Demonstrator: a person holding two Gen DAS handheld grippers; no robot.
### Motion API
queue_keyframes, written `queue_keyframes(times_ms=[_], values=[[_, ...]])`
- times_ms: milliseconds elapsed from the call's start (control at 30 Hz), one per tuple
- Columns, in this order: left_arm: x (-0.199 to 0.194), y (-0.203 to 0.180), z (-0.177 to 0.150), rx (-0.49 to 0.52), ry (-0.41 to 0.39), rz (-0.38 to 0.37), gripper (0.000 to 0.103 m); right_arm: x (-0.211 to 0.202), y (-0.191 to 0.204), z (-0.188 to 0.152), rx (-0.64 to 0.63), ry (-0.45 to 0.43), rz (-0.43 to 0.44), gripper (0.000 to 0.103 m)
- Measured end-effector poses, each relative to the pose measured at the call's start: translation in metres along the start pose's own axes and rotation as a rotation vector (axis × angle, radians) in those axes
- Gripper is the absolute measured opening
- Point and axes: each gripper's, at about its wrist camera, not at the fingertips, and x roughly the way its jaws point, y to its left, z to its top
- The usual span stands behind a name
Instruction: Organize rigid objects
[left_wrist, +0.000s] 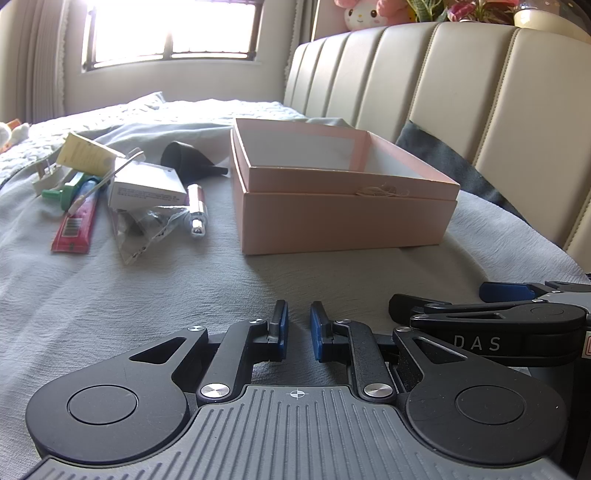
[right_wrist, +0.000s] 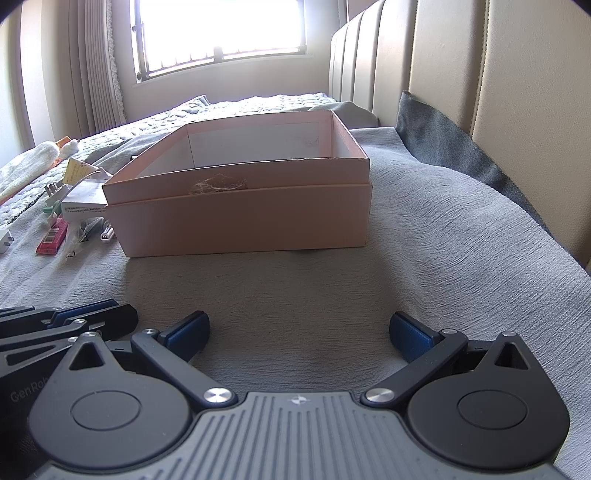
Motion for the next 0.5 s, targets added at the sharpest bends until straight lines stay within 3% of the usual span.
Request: queue_keyframes(times_ms=[500], values=[[-0.001, 0.0042, -0.0003, -0.002, -0.005, 0.0, 0.016, 0.0012, 0.0004, 0.0017, -0.004, 0.006, -0.003, 0.103]])
